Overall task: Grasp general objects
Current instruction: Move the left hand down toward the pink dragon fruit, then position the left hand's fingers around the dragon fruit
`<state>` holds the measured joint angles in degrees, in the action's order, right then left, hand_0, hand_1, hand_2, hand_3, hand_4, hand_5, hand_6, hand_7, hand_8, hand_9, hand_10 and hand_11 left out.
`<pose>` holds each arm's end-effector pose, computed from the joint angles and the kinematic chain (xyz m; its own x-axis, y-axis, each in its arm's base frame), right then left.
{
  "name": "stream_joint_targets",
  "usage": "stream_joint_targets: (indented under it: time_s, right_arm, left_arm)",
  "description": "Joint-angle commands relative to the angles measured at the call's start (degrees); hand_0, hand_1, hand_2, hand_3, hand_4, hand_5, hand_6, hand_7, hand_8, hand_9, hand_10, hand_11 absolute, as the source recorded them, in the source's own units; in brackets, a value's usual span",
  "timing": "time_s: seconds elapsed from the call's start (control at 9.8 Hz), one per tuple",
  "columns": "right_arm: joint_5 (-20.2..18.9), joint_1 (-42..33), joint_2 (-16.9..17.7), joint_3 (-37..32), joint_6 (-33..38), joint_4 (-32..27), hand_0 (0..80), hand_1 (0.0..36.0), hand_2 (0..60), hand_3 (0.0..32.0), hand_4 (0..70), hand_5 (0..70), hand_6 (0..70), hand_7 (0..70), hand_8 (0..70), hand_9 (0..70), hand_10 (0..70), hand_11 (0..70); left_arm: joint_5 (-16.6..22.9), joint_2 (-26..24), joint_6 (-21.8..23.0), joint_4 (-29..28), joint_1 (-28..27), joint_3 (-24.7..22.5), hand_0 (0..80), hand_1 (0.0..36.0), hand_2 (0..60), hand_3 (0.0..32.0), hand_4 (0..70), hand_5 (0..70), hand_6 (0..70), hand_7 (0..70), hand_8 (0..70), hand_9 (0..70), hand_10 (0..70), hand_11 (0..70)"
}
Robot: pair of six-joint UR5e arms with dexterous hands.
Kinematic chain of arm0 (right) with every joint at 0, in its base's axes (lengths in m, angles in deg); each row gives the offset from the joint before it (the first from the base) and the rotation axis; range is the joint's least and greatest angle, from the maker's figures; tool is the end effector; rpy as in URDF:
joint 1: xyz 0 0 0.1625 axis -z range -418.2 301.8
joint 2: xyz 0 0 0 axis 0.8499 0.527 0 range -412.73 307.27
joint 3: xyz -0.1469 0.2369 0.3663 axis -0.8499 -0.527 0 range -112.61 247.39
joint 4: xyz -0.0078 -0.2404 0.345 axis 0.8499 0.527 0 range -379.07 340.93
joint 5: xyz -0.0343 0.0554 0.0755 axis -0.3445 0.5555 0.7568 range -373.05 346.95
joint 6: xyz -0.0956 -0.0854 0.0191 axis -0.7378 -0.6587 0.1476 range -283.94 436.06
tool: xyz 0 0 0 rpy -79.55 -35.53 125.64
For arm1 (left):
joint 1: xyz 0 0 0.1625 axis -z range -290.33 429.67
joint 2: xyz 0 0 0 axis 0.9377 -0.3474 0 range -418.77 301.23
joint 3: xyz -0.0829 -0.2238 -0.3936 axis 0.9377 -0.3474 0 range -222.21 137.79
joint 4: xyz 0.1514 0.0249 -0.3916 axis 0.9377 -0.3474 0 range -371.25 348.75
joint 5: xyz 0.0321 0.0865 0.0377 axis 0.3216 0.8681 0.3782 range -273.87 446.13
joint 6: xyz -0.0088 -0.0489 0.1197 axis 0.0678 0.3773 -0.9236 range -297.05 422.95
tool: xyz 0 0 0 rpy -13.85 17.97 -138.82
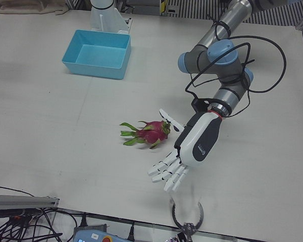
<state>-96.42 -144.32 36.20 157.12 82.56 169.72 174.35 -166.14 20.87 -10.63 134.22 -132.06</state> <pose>0.1127 -0.5299 0.7338 -0.9934 -0.0623 -0.0961 0.1037 -0.1323 -0.9858 0.1643 -0.6650 0.5422 -0.7617 -0.1258 -0.6356 0.5222 0.4615 -0.7172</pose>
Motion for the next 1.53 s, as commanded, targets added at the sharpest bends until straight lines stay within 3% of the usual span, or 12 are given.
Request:
stream_joint_targets:
  time_s: [0.0, 0.2, 0.41, 0.61, 0.71, 0.82, 1.02, 1.43]
  right_arm:
    - [0.04, -0.01, 0.02, 0.01, 0.00, 0.00, 0.0, 0.0, 0.0, 0.0, 0.0, 0.0, 0.0, 0.0, 0.0, 0.0, 0.0, 0.0]
    - [0.05, -0.01, 0.02, 0.01, 0.00, 0.00, 0.0, 0.0, 0.0, 0.0, 0.0, 0.0, 0.0, 0.0, 0.0, 0.0, 0.0, 0.0]
    - [0.04, -0.10, 0.02, 0.27, -0.08, 0.00, 0.0, 0.0, 0.0, 0.0, 0.0, 0.0, 0.0, 0.0, 0.0, 0.0, 0.0, 0.0]
    - [-0.04, -0.28, 0.02, 0.53, -0.35, 0.00, 0.0, 0.0, 0.0, 0.0, 0.0, 0.0, 0.0, 0.0, 0.0, 0.0, 0.0, 0.0]
    - [-0.04, -0.28, 0.02, 0.54, -0.35, 0.00, 0.0, 0.0, 0.0, 0.0, 0.0, 0.0, 0.0, 0.0, 0.0, 0.0, 0.0, 0.0]
    - [-0.04, -0.28, 0.02, 0.54, -0.35, 0.00, 0.0, 0.0, 0.0, 0.0, 0.0, 0.0, 0.0, 0.0, 0.0, 0.0, 0.0, 0.0]
    - [-0.04, -0.28, 0.02, 0.54, -0.35, 0.00, 0.0, 0.0, 0.0, 0.0, 0.0, 0.0, 0.0, 0.0, 0.0, 0.0, 0.0, 0.0]
    - [-0.04, -0.28, 0.02, 0.54, -0.35, 0.00, 0.0, 0.0, 0.0, 0.0, 0.0, 0.0, 0.0, 0.0, 0.0, 0.0, 0.0, 0.0]
  left_arm:
    - [-0.15, 6.10, -12.07, 3.57, -0.65, -7.06, 53.7, 19.0, 0.0, 0.0, 6.1, 7.2, 4.8, 18.2, 0.0, 2.2, 0.0, 1.8]
    - [-0.76, 6.12, -20.12, 7.36, -3.01, -9.27, 54.6, 20.4, 0.1, 0.0, 6.5, 7.3, 2.8, 16.4, 0.0, 1.8, 0.0, 0.0]
    - [-3.47, 6.12, -26.45, 9.04, -6.26, -9.37, 55.1, 22.8, 3.6, 0.0, 0.1, 7.0, 0.0, 11.1, 0.0, 0.8, 0.0, 0.0]
    - [-9.70, 5.69, -27.53, 10.96, -14.67, -9.37, 55.5, 24.1, 5.5, 0.0, 0.0, 7.3, 0.0, 10.2, 0.0, 0.6, 0.0, 0.0]
    - [-11.73, 5.25, -28.32, 12.80, -17.41, -9.63, 55.6, 24.4, 5.4, 1.6, 0.0, 7.3, 0.0, 9.6, 0.0, 0.5, 0.0, 0.0]
    - [-12.01, 4.81, -28.32, 13.61, -17.53, -9.64, 56.0, 25.1, 5.8, 5.0, 0.0, 7.1, 0.0, 8.8, 0.0, 0.3, 0.0, 0.0]
    - [-12.10, 4.81, -28.41, 14.84, -17.53, -9.64, 55.5, 24.7, 4.9, 6.8, 0.0, 5.7, 0.0, 7.4, 0.0, 0.0, 0.0, 0.0]
    - [-12.02, 5.07, -37.80, 15.81, -17.53, -9.29, 54.3, 24.3, 6.6, 4.4, 0.0, 4.4, 0.0, 6.0, 0.0, 0.0, 0.0, 0.0]
